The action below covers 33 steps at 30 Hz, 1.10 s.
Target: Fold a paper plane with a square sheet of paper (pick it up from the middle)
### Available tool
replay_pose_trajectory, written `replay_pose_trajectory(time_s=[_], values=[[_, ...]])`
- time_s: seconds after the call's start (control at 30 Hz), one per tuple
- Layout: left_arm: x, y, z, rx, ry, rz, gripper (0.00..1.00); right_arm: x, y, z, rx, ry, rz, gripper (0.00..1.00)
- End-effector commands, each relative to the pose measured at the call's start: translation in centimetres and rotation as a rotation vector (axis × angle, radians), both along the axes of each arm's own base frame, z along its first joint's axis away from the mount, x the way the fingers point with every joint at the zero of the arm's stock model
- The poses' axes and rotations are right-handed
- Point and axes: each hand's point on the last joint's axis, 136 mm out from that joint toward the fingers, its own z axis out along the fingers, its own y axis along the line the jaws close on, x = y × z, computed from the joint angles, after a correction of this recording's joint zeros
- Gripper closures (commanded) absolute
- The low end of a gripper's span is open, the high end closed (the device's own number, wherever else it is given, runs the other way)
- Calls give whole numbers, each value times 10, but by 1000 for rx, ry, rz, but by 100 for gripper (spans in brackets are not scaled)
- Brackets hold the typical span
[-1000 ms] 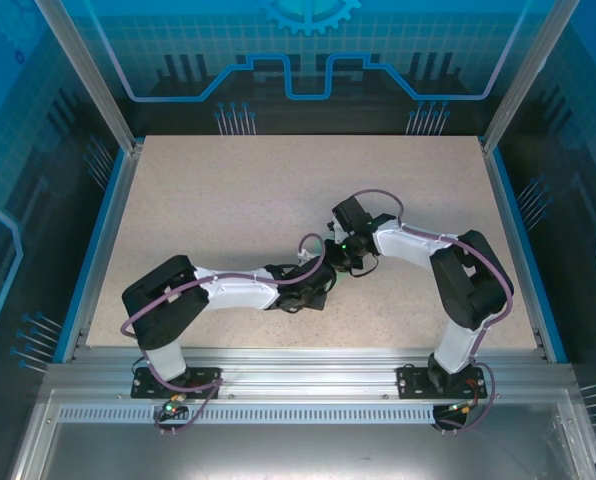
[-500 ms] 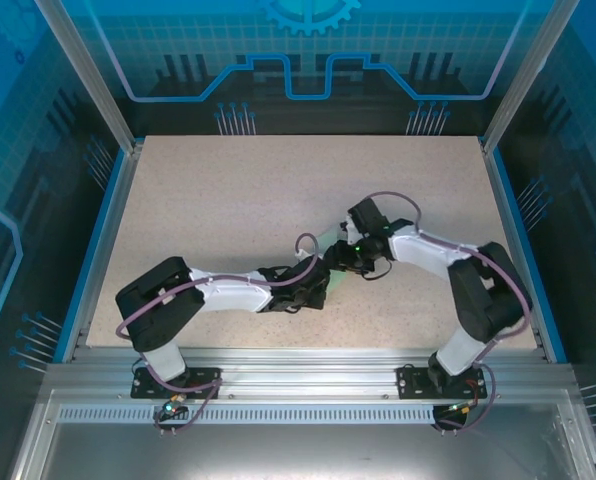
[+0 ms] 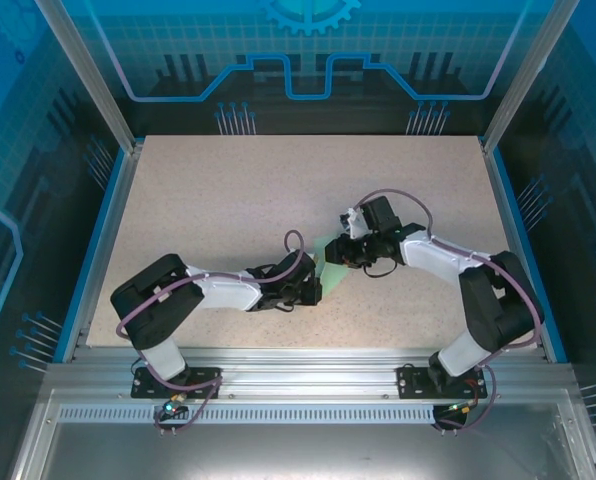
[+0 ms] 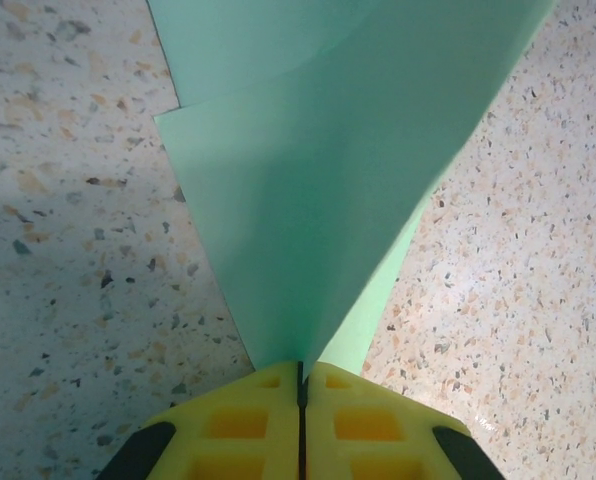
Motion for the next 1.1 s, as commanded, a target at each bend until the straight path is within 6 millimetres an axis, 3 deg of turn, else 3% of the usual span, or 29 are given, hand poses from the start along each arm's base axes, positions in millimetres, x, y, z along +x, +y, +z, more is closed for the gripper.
replay_pose_trajectory(time_s=[0.0, 0.27, 0.67, 0.9, 1.07], values=[[-9, 5, -9, -15, 54, 7, 91, -2, 14, -7, 33, 29, 49, 80], [-12, 6, -10, -25, 67, 13, 87, 5, 26, -22, 35, 59, 64, 81], [-9, 6, 4, -29, 48, 19, 73, 7, 22, -42, -20, 96, 46, 80], [-8, 2, 11, -54, 42, 18, 74, 7, 22, -46, -27, 107, 50, 80], [-7, 3, 12, -61, 37, 27, 83, 8, 23, -46, -28, 107, 53, 80]])
